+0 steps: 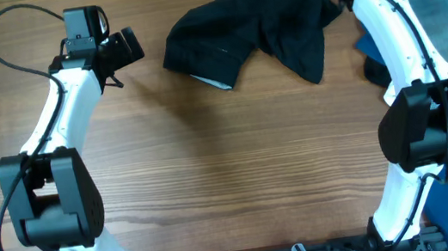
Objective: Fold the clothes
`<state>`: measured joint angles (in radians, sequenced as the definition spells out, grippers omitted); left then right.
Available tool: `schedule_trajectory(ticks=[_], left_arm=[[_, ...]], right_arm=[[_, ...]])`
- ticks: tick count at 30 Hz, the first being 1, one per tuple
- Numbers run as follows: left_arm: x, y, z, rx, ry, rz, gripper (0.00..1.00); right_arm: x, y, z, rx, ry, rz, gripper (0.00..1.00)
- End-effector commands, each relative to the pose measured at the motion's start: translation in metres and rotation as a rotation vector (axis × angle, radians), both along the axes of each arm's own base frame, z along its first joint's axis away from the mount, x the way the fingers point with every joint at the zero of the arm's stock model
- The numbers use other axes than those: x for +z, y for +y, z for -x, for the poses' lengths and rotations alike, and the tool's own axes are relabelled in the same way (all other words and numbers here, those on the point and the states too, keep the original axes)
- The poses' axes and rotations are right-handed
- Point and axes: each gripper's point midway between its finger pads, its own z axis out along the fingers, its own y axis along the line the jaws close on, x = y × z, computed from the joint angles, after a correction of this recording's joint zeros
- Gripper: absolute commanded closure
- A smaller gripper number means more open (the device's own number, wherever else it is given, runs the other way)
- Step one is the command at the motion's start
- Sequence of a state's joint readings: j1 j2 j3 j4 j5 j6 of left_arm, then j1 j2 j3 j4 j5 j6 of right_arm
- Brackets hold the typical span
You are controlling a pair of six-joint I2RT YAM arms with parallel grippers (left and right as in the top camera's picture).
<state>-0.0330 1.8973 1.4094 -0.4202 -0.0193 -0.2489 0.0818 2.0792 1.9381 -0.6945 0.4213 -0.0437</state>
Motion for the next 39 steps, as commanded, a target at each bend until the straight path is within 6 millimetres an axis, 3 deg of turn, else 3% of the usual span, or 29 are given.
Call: schedule_trajectory(ticks=[1, 4, 8, 12, 18, 28, 32, 34, 39], left_arm=[[0.004, -0.005, -0.004, -0.015, -0.016, 0.011, 0.0], [0.008, -0.005, -0.009, -0.016, -0.04, 0.012, 0.0], [0.01, -0.005, -0.011, -0.015, -0.051, 0.012, 0.0], [0.01, -0.005, -0.011, -0.015, -0.051, 0.012, 0.0], [0.01, -0.005, -0.011, -0.016, -0.05, 0.012, 0.0], [0.01, -0.005, -0.011, -0.016, -0.05, 0.012, 0.0], [0.01, -0.005, -0.011, -0.015, -0.05, 0.012, 0.0], [0.01, -0.005, -0.011, -0.015, -0.051, 0.012, 0.0], [0.01, -0.005, -0.011, -0.015, -0.05, 0.011, 0.0]], right_arm=[[-0.044, 0.052, 0.041, -0.019, 0.188, -0.268, 0.0], [-0.08, 0.109, 0.075, 0.155, 0.382, -0.371, 0.0], [-0.116, 0.127, 0.103, 0.158, 0.479, -0.365, 0.0], [-0.135, 0.139, 0.123, 0.176, 0.548, -0.348, 0.0], [-0.138, 0.131, 0.124, 0.165, 0.557, -0.347, 0.0], [-0.138, 0.084, 0.118, 0.102, 0.559, -0.393, 0.07], [-0.141, 0.091, 0.122, 0.117, 0.575, -0.409, 0.07], [-0.149, 0.099, 0.128, 0.136, 0.592, -0.434, 0.05], [-0.176, 0.096, 0.148, 0.121, 0.648, -0.43, 0.04]])
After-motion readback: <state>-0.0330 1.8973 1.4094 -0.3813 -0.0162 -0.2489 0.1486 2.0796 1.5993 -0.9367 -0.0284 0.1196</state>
